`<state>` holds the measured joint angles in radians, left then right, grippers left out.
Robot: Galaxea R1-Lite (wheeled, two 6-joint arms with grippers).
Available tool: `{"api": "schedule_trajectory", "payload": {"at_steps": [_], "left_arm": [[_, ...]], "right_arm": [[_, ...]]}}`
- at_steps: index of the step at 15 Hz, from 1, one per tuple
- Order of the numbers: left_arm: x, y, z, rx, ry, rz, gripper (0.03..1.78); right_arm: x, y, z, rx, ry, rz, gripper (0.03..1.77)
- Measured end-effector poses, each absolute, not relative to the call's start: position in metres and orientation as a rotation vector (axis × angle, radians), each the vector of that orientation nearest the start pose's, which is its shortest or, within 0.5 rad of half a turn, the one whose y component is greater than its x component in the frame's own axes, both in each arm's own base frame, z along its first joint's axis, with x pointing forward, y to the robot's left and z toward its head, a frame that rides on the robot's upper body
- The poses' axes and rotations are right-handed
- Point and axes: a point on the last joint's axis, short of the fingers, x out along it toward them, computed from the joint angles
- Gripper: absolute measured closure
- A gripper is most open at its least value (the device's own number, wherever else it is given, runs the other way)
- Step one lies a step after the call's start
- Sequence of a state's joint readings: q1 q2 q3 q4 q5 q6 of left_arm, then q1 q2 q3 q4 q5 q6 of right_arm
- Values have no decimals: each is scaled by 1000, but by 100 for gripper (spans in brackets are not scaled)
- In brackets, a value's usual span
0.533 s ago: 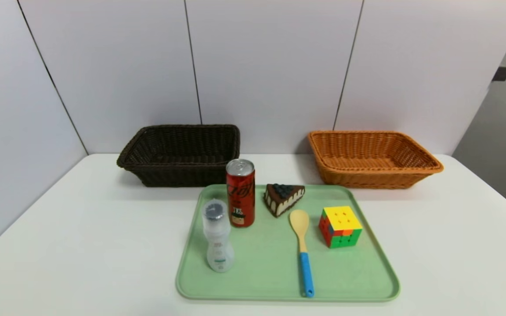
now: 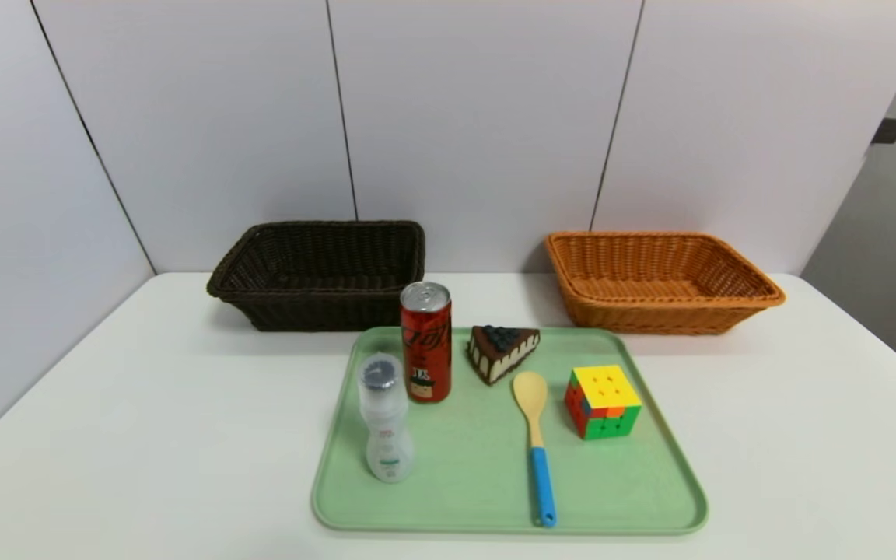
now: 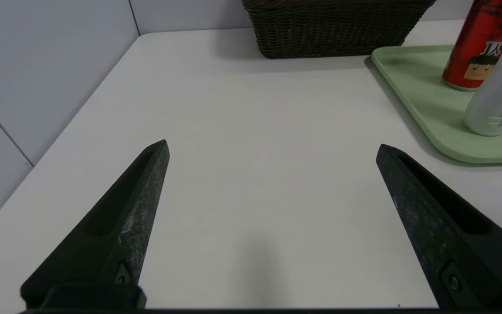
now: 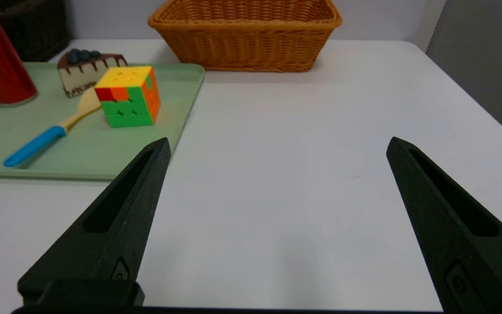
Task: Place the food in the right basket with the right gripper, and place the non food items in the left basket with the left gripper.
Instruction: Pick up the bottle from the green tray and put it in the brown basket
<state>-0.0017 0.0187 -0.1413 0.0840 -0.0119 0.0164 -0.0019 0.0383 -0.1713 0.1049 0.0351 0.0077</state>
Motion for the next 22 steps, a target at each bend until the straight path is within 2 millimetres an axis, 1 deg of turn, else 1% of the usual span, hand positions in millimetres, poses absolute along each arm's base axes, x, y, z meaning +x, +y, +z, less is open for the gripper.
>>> {"api": "schedule_trajectory", "payload": {"at_steps": [1, 3, 5, 6, 7, 9, 10, 12, 15, 16, 19, 22], "left_arm": [[-39, 0, 123, 15, -34, -15, 12], [-48, 0, 163, 11, 28, -18, 12], [-44, 0, 202, 2, 117, -21, 12], [-37, 0, 223, -2, 159, -21, 12], [-29, 0, 241, -6, 198, -21, 12], [-6, 0, 270, -15, 292, -20, 12], [7, 0, 280, -23, 337, -19, 12], [32, -1, 292, -60, 419, -25, 12], [62, -3, 304, -132, 481, -55, 12], [71, -5, 306, -152, 493, -65, 12], [90, -10, 309, -170, 519, -101, 12], [98, -14, 308, -160, 542, -130, 12]], "right_arm": [[-39, 1, 134, 26, -25, 48, 9], [-43, 1, 189, 71, 14, 76, 9], [-32, 2, 240, 103, 100, 87, 9], [-20, 2, 265, 115, 148, 90, 9], [-7, 2, 286, 124, 191, 91, 9], [29, 3, 321, 137, 275, 95, 9], [47, 3, 333, 142, 314, 100, 9], [82, 7, 346, 148, 409, 122, 9], [124, 21, 348, 165, 523, 166, 9], [135, 27, 348, 178, 545, 169, 9], [159, 53, 343, 208, 612, 186, 9], [170, 81, 334, 198, 666, 216, 9]]}}
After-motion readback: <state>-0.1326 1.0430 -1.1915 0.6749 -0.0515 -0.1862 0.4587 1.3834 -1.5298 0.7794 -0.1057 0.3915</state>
